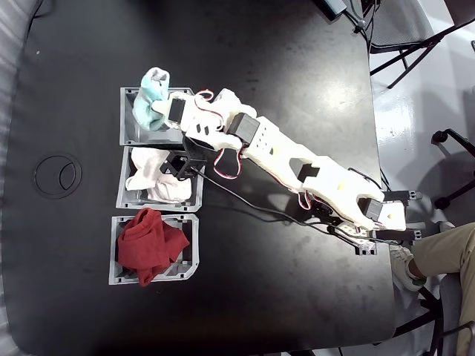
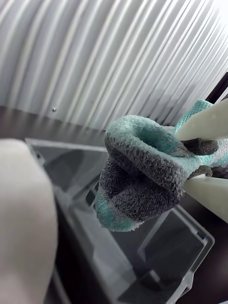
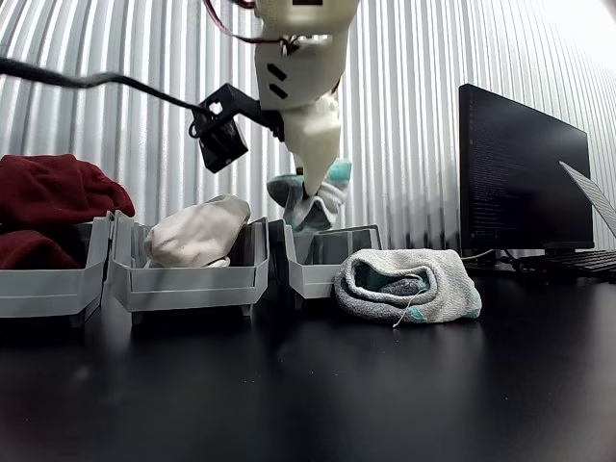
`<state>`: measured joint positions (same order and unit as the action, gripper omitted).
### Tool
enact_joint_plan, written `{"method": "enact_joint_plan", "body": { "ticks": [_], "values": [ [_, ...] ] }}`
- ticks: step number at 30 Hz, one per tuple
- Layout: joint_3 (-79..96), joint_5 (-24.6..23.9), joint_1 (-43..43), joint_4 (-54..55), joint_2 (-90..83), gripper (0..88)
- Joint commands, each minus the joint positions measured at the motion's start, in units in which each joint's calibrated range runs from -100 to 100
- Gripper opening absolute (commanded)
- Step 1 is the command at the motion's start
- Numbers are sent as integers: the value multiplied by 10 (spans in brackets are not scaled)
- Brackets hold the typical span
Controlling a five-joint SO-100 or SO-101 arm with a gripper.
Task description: Put the sock in the container
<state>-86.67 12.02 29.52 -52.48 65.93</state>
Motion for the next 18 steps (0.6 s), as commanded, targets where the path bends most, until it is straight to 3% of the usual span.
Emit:
{"method": "enact_joint_plan", "body": {
  "ticks": [1, 10, 18],
  "values": [
    [-36, 1, -1, 16, -1, 14],
    [-36, -1, 9, 16, 16, 29],
    [-36, -1, 16, 10, 12, 215]
  ]
}}
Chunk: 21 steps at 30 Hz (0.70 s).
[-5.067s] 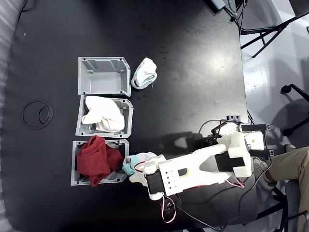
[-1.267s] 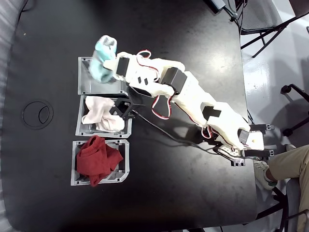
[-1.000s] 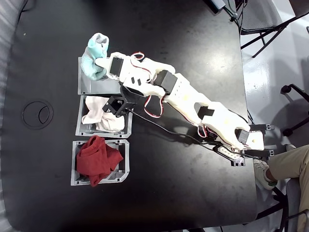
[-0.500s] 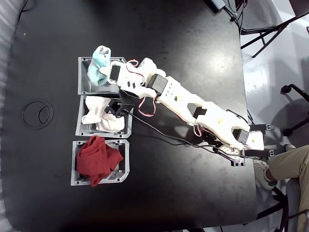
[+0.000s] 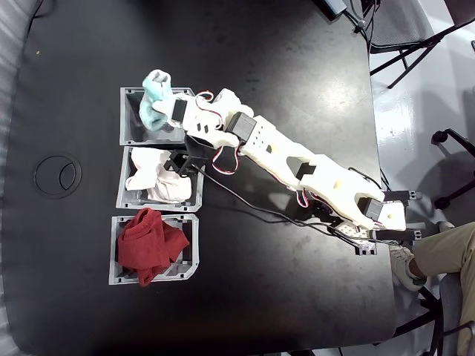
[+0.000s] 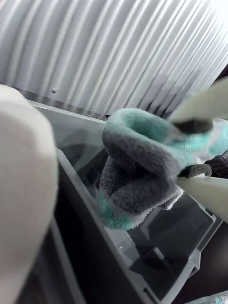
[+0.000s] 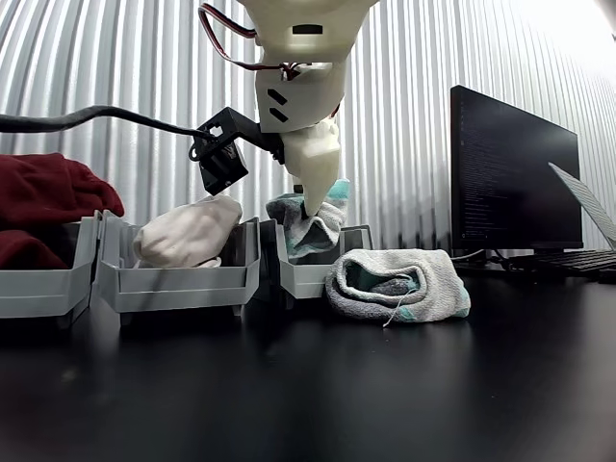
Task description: Put the sock in the container
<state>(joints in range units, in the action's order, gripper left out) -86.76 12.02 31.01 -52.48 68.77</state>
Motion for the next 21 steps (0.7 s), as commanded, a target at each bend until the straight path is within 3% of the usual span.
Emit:
{"method": "enact_joint_plan", "body": {
  "ticks": [1, 13, 21],
  "values": [
    [-35, -3, 1, 9, -17, 230],
    [-36, -1, 0, 7, -21, 321],
    [-36, -3, -6, -33, -79, 316]
  ]
}}
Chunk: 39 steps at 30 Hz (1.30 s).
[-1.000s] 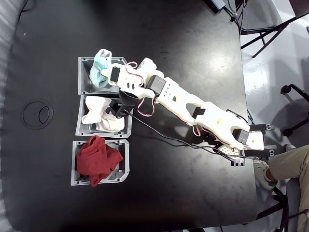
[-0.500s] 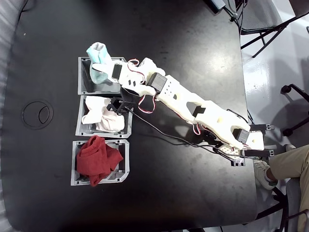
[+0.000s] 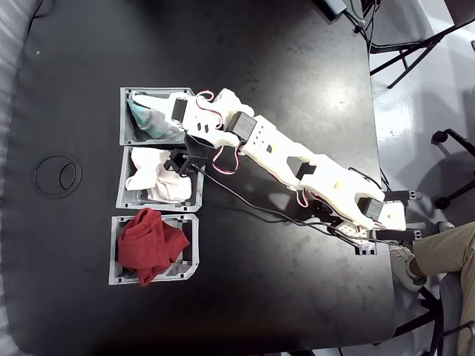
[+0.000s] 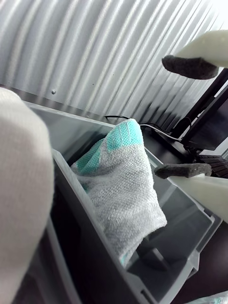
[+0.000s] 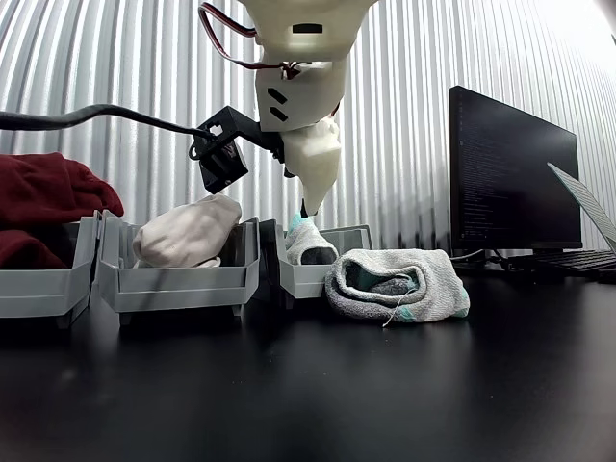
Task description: Put the sock in the container
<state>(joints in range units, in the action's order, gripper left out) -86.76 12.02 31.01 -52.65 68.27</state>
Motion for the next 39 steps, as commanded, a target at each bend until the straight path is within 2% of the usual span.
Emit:
{"method": "enact_joint_plan", "body": {
  "ticks": [1, 4, 10, 21, 24, 28, 39],
  "values": [
    [-35, -3, -7, -51, -88, 315],
    [-35, -3, -21, -112, -117, 274],
    [-35, -3, -69, -241, -144, 6],
    [-63, -4, -210, -474, -192, 13],
    [-70, -8, -229, -474, -242, 13],
    [-62, -38, -236, -474, -328, 13],
    [-61, -38, -244, -474, -509, 13]
  ]
}}
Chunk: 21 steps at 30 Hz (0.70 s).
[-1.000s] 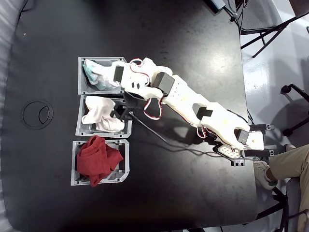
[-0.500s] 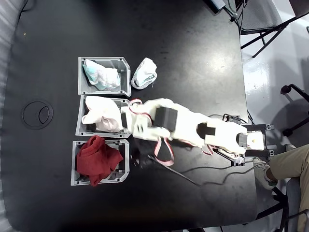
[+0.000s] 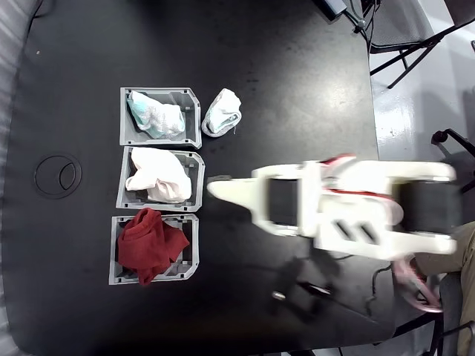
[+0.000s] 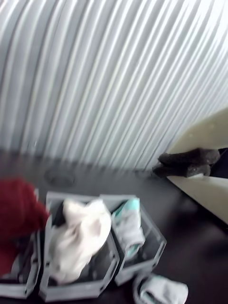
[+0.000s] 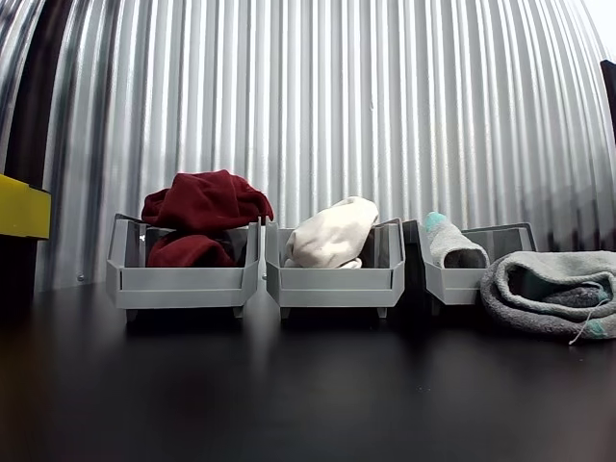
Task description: Put the sock in the container
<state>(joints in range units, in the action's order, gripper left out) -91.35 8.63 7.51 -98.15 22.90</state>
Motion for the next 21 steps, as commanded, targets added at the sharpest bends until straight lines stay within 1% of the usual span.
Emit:
{"method": "enact_joint_plan", "body": {
  "ticks": [1, 12, 15, 21],
  "values": [
    [-15, -3, -13, -19, -63, 13],
    [-2, 0, -13, -19, -96, 13],
    [67, 0, -13, -19, -111, 13],
    [318, 1, -20, -19, -235, 13]
  ]
}}
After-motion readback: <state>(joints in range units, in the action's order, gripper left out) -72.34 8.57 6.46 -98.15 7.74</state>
